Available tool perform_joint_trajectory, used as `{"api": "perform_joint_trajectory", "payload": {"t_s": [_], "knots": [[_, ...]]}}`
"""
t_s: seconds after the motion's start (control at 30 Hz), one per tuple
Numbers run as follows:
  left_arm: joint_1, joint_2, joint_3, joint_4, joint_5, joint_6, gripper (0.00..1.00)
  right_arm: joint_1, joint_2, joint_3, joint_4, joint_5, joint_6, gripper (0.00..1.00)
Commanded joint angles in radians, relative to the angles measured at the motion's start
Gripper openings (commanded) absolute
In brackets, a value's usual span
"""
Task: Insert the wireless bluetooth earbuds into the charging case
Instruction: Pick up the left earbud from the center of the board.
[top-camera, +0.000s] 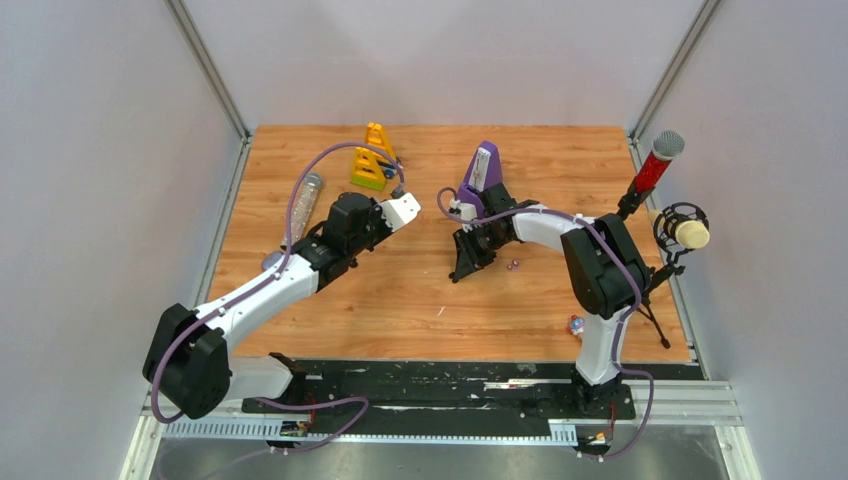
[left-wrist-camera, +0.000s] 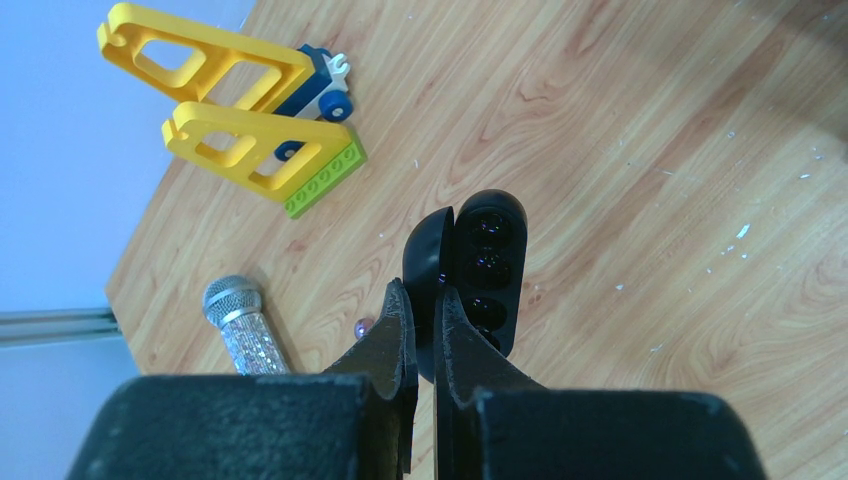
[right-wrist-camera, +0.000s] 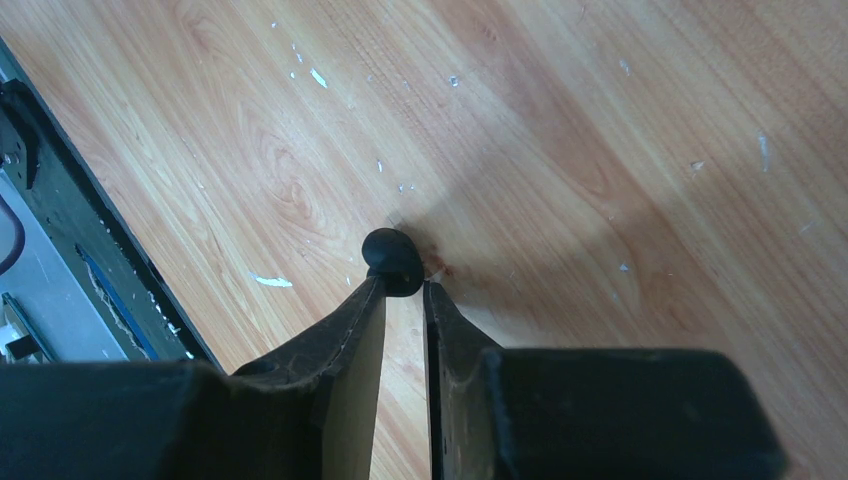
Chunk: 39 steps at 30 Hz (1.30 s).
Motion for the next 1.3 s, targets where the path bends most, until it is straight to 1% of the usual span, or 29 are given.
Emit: {"api": "perform_joint_trajectory", "payload": {"t_s": [0.0,0.3,0.6,0.7,0.97,1.17,1.27], "knots": [[-0.004,-0.011,0.002,0.039,0.007,-0.006,0.00,-0.002,-0.021,-0.001,0.013,0.007,-0.020,0.22],[-0.004,-0.015,0.002,0.036,0.009,-0.006,0.00,-0.002,-0.002,0.010,0.014,0.007,-0.016,0.21],[-0.004,-0.015,0.002,0.036,0.008,-0.007,0.00,-0.002,0.013,0.018,0.011,-0.045,-0.020,0.18],[-0.005,-0.015,0.002,0.035,0.008,-0.007,0.00,-0.002,0.017,0.020,0.008,-0.046,-0.021,0.19],[-0.004,-0.015,0.004,0.033,0.011,-0.007,0.00,0.000,0.035,0.029,-0.004,-0.058,-0.024,0.27],[-0.004,-0.017,0.004,0.033,0.011,-0.007,0.00,-0.001,0.043,0.034,-0.004,-0.051,-0.024,0.27],[-0.005,-0.017,0.004,0.033,0.012,-0.007,0.00,0.000,0.043,0.035,-0.005,-0.051,-0.023,0.25]]}}
